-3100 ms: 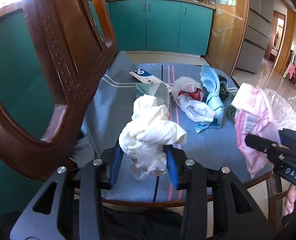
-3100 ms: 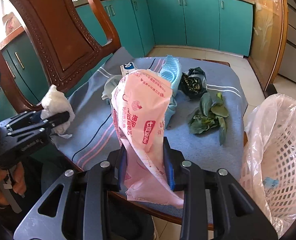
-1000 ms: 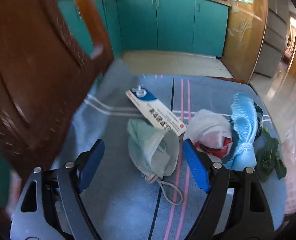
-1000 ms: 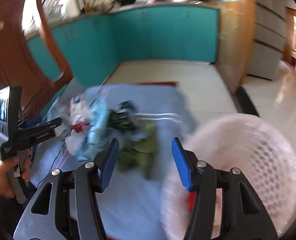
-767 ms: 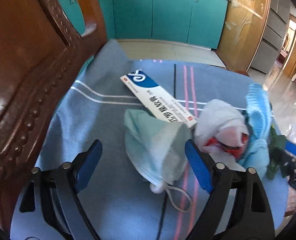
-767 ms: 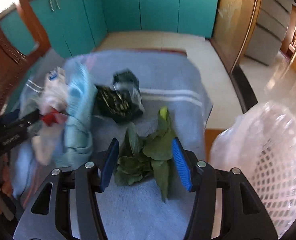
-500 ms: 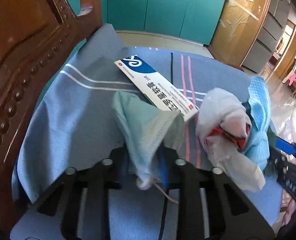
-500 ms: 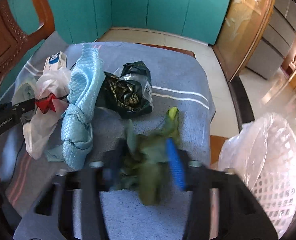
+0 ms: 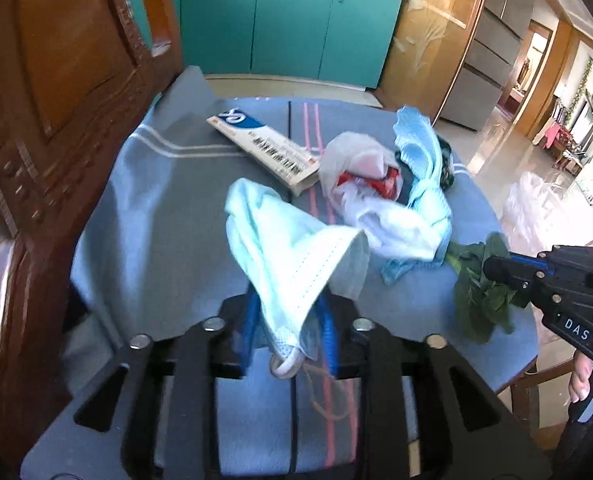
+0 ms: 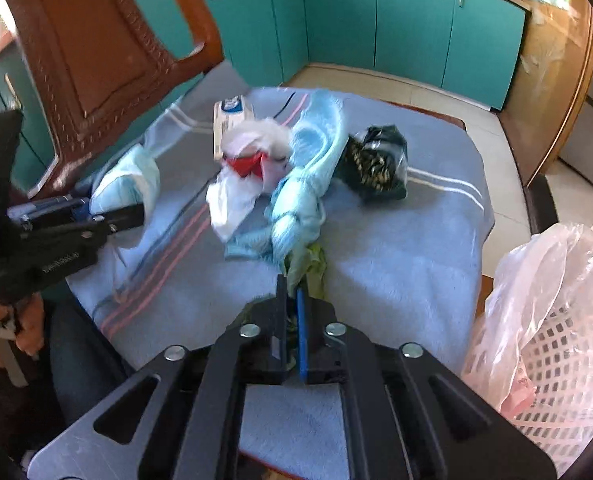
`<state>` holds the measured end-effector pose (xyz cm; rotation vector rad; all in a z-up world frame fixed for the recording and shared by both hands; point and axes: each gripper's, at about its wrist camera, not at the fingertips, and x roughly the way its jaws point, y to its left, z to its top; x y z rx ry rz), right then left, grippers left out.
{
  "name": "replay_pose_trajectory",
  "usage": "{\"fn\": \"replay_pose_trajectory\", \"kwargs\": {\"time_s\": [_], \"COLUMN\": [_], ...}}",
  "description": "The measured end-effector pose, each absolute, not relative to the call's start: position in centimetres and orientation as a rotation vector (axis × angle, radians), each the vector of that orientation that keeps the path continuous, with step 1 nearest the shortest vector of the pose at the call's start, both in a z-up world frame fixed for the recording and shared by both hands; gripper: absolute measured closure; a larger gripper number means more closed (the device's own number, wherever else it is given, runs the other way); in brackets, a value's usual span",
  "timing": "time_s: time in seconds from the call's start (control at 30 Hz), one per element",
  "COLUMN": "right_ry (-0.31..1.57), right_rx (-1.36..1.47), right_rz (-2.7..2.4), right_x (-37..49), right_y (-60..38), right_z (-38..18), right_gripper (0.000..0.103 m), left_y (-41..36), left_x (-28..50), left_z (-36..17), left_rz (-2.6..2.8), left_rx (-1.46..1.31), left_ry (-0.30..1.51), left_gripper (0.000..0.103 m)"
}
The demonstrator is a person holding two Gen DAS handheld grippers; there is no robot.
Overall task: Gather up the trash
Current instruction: 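Grasp the light blue face mask with the left tool while the right tool grasps the green leafy vegetable, then carry the greens with the right tool while the left tool carries the mask, releasing both into the wastebasket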
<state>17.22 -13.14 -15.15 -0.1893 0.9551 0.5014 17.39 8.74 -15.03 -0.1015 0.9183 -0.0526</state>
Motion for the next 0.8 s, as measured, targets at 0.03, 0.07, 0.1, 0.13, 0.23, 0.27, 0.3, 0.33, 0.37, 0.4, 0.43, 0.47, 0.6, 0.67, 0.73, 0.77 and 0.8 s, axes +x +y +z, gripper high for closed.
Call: {"fn": "replay_pose_trajectory", "kwargs": {"time_s": [0.03,0.07,0.1,0.13,0.23,0.27,0.3,0.33,0.37,0.4,0.43,0.47,0.6,0.67,0.73,0.77,0.8], "right_ry": [0.951,0.941,0.934,0.928,0.947,0.951,0.957,0.961,0.969,0.974,0.982,0.985,1.008,0.999,0.987,0.984,0.984], "right_rx": [-0.196,-0.199,-0.199,-0.201,-0.228,-0.245,-0.259,-0.268,-0.277,-0.28,-0.281,-0.276,-0.249,-0.246,-0.245,-0.24,-0.231], "right_rz": [0.489,0.467,0.453,0.435,0.407,0.396,0.387,0.383,0.378,0.378,0.381,0.387,0.408,0.406,0.401,0.402,0.406], "right_x": [17.1,17.0,16.9,16.6,16.5,16.4,16.2,16.4,16.5,16.5,16.6,16.6,16.7,16.8,16.6,16.6,16.5], "right_y": [-13.1,-13.2,-13.3,-13.4,-13.3,-13.1,-12.7,-12.6,-12.4,-12.3,-12.1,-11.9,-11.5,-11.3,-11.3,-11.4,-11.5], "right_z": [-15.2,-15.2,-15.2,-15.2,-15.8,-16.2,-16.6,-17.1,-17.5,-17.7,-18.0,-18.2,-18.7,-18.7,-18.4,-18.3,-18.1], "right_gripper": [0.071,0.05,0.043,0.039,0.039,0.039,0.039,0.039,0.039,0.039,0.039,0.041,0.057,0.066,0.073,0.076,0.077], "left_y": [8.7,8.9,8.9,9.1,9.3,9.2,8.9,8.6,8.4,8.0,7.7,7.4,7.0,7.1,7.3,7.3,7.4], "left_x": [17.2,17.0,16.9,16.7,16.9,17.1,17.5,17.9,18.1,18.3,18.1,18.0,17.9,18.0,18.0,17.9,17.8], "left_z": [-14.7,-14.8,-14.7,-14.7,-14.7,-14.8,-14.9,-14.9,-15.1,-15.3,-15.4,-15.4,-16.2,-16.6,-16.9,-16.9,-16.7], "left_rz": [-0.043,-0.033,-0.027,-0.018,0.004,0.005,0.002,0.003,0.006,0.008,0.011,0.011,0.001,-0.004,-0.004,-0.001,0.001], "left_rx": [-0.103,-0.106,-0.108,-0.116,-0.147,-0.15,-0.145,-0.134,-0.121,-0.105,-0.095,-0.085,-0.072,-0.079,-0.088,-0.088,-0.087], "left_ry": [0.919,0.922,0.925,0.928,0.922,0.922,0.925,0.929,0.933,0.939,0.943,0.947,0.971,0.979,0.985,0.982,0.976], "left_gripper": [0.054,0.053,0.049,0.044,0.027,0.026,0.026,0.026,0.026,0.027,0.031,0.034,0.053,0.065,0.074,0.076,0.08]}}
